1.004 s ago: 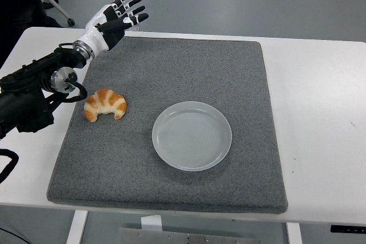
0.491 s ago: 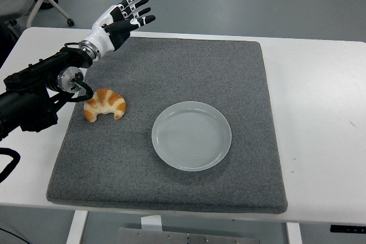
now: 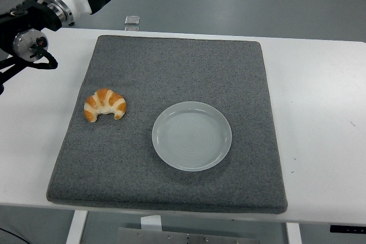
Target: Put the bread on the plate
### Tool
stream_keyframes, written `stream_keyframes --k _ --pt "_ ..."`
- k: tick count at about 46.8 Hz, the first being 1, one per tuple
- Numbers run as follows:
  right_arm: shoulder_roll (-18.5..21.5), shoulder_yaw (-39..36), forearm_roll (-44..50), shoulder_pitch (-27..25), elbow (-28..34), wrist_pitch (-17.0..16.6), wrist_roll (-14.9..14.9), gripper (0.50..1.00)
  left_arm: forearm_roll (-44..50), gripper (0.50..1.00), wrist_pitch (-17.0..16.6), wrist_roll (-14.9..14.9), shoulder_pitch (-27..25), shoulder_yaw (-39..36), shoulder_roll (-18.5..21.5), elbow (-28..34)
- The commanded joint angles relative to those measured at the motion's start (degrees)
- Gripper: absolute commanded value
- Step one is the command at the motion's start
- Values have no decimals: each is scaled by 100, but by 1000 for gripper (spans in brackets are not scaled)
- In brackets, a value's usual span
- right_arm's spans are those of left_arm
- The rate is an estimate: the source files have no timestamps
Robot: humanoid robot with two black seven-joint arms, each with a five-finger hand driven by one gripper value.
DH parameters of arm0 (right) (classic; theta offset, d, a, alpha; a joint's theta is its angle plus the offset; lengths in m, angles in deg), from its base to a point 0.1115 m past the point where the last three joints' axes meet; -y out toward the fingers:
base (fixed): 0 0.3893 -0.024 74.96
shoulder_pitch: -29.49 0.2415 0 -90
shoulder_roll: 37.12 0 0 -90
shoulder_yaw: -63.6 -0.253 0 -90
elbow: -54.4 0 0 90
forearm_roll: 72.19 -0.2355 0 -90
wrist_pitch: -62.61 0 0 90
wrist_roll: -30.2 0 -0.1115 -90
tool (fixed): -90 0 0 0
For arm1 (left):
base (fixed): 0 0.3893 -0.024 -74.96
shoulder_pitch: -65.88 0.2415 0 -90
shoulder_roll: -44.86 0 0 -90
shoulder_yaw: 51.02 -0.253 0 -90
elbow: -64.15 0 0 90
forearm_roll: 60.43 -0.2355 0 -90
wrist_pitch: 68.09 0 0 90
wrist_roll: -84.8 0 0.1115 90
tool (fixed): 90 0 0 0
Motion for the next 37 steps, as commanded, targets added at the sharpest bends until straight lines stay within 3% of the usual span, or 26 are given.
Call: stream_keyframes --k 1,18,28,37 --pt "0 0 0 -3 0 0 1 930 -2 988 -146 195 -379 -487 93 232" --pt "0 0 0 6 0 0 1 930 -81 988 -287 284 -2770 -4064 172 1014" --pt "0 0 0 -3 0 0 1 930 -1011 988 -305 284 -3166 -4698 400 1322" --pt "0 0 0 6 0 0 1 930 -2470 988 -305 213 -3140 -4654 1023 1515"
